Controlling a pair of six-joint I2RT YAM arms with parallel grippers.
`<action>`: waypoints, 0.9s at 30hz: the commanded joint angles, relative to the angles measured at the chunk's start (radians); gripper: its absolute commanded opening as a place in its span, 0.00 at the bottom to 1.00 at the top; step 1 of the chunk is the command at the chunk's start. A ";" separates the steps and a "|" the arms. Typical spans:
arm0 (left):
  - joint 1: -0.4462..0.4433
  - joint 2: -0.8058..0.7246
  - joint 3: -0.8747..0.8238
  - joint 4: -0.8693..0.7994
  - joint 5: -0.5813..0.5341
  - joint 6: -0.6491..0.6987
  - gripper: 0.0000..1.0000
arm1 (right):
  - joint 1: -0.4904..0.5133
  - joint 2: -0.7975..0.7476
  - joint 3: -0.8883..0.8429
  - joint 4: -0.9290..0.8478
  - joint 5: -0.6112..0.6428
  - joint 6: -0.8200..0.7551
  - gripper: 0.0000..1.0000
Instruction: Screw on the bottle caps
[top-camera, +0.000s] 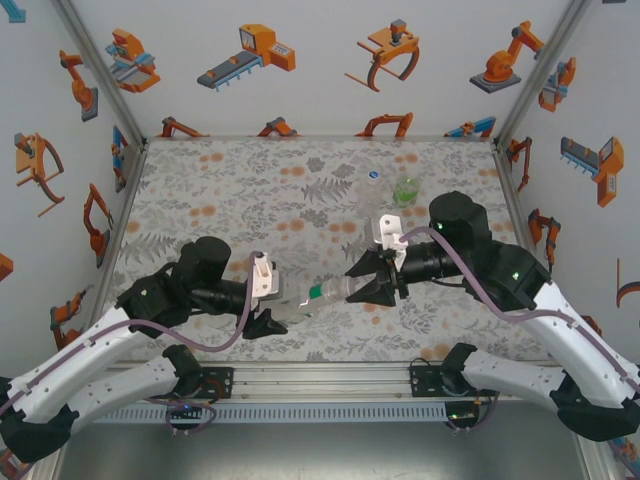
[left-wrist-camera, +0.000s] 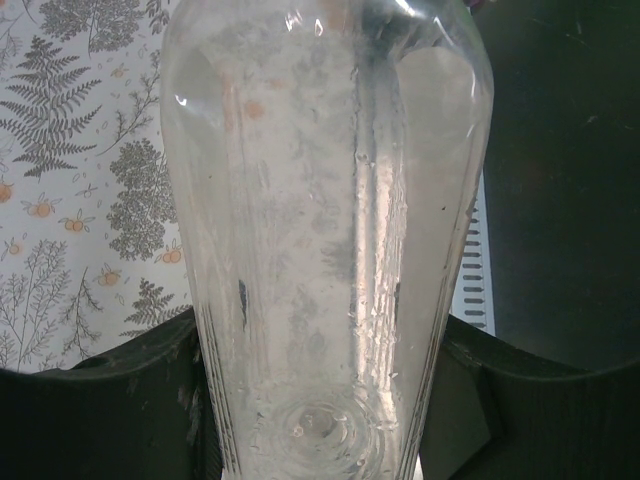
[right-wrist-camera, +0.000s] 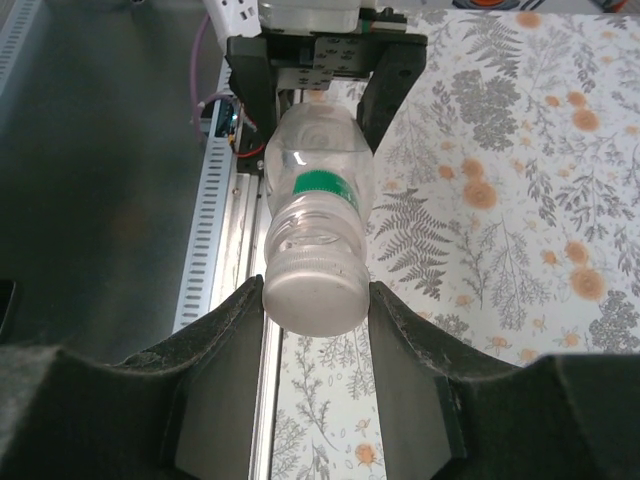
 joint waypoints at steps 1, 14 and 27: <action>0.005 0.003 0.035 -0.007 0.041 0.024 0.00 | 0.007 0.003 0.033 -0.024 -0.036 -0.028 0.01; 0.005 0.030 0.048 -0.014 0.062 0.036 0.00 | 0.024 0.032 0.063 -0.030 -0.042 -0.048 0.01; 0.005 0.055 0.062 -0.022 0.093 0.047 0.00 | 0.062 0.083 0.127 -0.153 -0.030 -0.136 0.00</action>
